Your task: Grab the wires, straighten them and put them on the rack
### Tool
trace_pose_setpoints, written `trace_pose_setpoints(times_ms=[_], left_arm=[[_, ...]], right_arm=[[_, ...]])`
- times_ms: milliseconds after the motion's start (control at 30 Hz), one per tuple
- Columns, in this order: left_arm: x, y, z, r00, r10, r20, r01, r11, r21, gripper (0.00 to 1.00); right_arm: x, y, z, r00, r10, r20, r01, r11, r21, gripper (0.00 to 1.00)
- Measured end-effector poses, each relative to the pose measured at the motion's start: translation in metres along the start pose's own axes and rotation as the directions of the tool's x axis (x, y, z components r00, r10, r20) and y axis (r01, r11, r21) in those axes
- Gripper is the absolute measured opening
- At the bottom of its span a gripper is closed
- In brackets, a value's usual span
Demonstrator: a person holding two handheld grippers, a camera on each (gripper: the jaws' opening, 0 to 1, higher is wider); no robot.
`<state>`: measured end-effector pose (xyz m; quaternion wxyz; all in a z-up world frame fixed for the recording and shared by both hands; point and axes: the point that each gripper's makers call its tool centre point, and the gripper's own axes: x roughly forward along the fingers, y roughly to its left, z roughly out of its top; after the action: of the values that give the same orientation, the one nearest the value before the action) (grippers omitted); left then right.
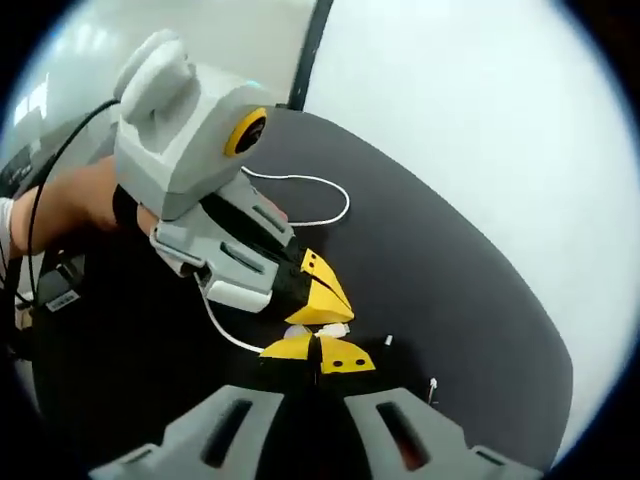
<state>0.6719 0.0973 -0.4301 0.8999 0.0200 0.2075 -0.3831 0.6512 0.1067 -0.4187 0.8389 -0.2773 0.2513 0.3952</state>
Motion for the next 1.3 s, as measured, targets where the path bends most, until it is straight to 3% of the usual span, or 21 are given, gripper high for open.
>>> trace_pose_setpoints(times_ms=[33,67,100,167,300,400,600,667,700,767,833,867,900,1000,1033,1067,1167,1300], left_arm=[[0.000,0.000,0.000,1.000,-0.003,0.002,0.003,1.000,-0.012,0.03],[0.000,0.000,0.000,1.000,-0.002,0.002,0.002,1.000,-0.019,0.03],[0.000,0.000,0.000,1.000,-0.003,0.002,0.003,1.000,-0.017,0.03],[0.000,0.000,0.001,1.000,-0.004,0.002,0.004,1.000,-0.017,0.03],[0.001,0.001,0.001,1.000,-0.004,0.000,0.004,1.000,-0.009,0.03],[0.001,0.001,0.001,1.000,-0.004,-0.001,0.004,1.000,-0.006,0.03],[0.002,0.002,0.001,1.000,-0.001,0.002,0.001,1.000,0.004,0.03],[0.002,0.003,0.001,1.000,-0.005,0.005,0.005,1.000,-0.006,0.03],[0.002,0.003,0.001,1.000,-0.006,0.005,0.006,1.000,-0.008,0.03],[0.002,0.003,0.001,1.000,-0.006,0.005,0.006,1.000,-0.004,0.03],[0.003,0.003,0.001,1.000,-0.005,0.004,0.005,1.000,0.006,0.03],[0.003,0.004,0.001,1.000,-0.004,0.003,0.004,1.000,0.007,0.03],[0.003,0.004,0.001,1.000,-0.004,0.002,0.004,1.000,0.008,0.03],[0.003,0.005,0.002,1.000,-0.007,0.004,0.007,1.000,0.009,0.03],[0.003,0.005,0.002,1.000,-0.008,0.005,0.008,1.000,0.007,0.03],[0.004,0.005,0.002,1.000,-0.008,0.005,0.008,1.000,0.011,0.03],[0.003,0.005,0.002,1.000,-0.006,0.006,0.006,1.000,0.015,0.03],[0.003,0.005,0.002,1.000,-0.011,0.010,0.011,1.000,0.009,0.03]], right_arm=[[-0.002,-0.002,0.001,1.000,0.010,0.009,-0.010,1.000,0.017,0.00],[-0.003,-0.004,-0.001,1.000,0.018,-0.004,-0.018,0.996,0.088,0.00],[-0.007,-0.012,-0.001,1.000,-0.020,0.012,0.018,0.986,0.167,0.00],[-0.010,-0.013,0.010,0.997,-0.007,0.077,-0.005,0.989,0.147,0.00],[-0.001,-0.007,0.010,0.999,0.006,0.050,-0.011,0.995,0.097,0.00],[0.005,-0.004,0.009,0.997,0.036,0.067,-0.044,0.991,0.127,0.00],[0.001,-0.002,0.007,0.998,0.027,0.058,-0.032,0.996,0.082,0.00],[-0.002,-0.007,0.006,0.999,0.021,0.050,-0.029,0.986,0.162,0.00],[-0.004,-0.014,0.007,0.999,-0.003,0.052,-0.005,0.987,0.163,0.00],[-0.004,-0.004,0.000,0.999,0.009,0.048,-0.015,0.991,0.130,0.00],[-0.007,-0.002,0.005,0.992,-0.013,0.124,-0.005,0.990,0.139,0.00],[-0.004,-0.007,0.013,0.988,-0.019,0.151,-0.012,0.979,0.205,0.00],[-0.003,-0.008,0.016,0.986,-0.011,0.164,-0.024,0.977,0.210,0.00],[0.000,-0.001,0.013,0.988,0.002,0.153,-0.030,0.983,0.182,0.00],[0.004,0.003,0.007,0.993,0.016,0.120,-0.037,0.983,0.181,0.00],[0.004,0.001,0.011,0.987,0.002,0.160,-0.028,0.987,0.160,0.00],[0.003,0.002,0.008,0.991,-0.004,0.137,-0.015,0.990,0.140,0.00],[0.001,-0.004,0.008,0.991,-0.006,0.135,-0.019,0.983,0.184,0.00]])
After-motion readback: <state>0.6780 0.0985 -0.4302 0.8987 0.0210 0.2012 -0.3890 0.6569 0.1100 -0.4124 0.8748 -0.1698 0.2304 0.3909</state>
